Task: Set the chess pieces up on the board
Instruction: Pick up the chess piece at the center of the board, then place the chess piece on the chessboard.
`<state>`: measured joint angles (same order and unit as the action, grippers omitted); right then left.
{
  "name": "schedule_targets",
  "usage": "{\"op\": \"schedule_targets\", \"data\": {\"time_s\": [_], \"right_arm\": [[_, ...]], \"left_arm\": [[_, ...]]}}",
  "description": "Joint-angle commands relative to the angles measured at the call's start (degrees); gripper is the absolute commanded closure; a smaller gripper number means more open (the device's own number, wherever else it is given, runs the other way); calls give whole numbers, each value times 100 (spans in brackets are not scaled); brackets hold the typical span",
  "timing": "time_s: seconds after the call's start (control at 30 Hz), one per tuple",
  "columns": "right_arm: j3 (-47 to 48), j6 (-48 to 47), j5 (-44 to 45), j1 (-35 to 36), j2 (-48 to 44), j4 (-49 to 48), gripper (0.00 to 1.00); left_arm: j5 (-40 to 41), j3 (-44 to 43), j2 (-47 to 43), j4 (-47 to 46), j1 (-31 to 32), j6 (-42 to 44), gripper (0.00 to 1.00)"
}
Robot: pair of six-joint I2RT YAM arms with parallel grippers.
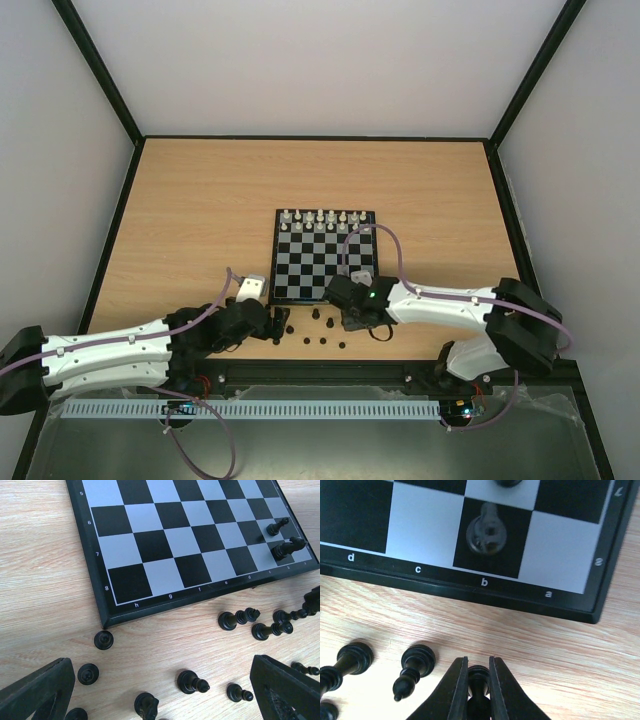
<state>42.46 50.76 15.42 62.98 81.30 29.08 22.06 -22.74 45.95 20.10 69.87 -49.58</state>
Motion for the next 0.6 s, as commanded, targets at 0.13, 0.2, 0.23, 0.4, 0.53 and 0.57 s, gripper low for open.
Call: {"op": "schedule_targets", "data": {"time_s": [0.13, 0.2, 0.23, 0.4, 0.53, 0.57], "right_arm": [[207, -202, 359, -437, -692, 882, 89], [219, -337, 307, -675, -735, 884, 89], [228, -422, 250, -757, -733, 823, 89], [490, -657, 303, -1043, -438, 846, 89], [563, -880, 203, -1307, -260, 683, 89], [574, -922, 181, -1359, -215, 649, 89]], "left_arm": [[17, -11, 124, -122, 53, -27, 1], [17, -18, 148, -136, 47, -23, 1], [17, -18, 158, -140, 48, -17, 1], [34, -54, 171, -113, 49, 5, 1], [60, -72, 170, -66, 53, 14, 1], [69, -72, 162, -60, 53, 11, 1]]}}
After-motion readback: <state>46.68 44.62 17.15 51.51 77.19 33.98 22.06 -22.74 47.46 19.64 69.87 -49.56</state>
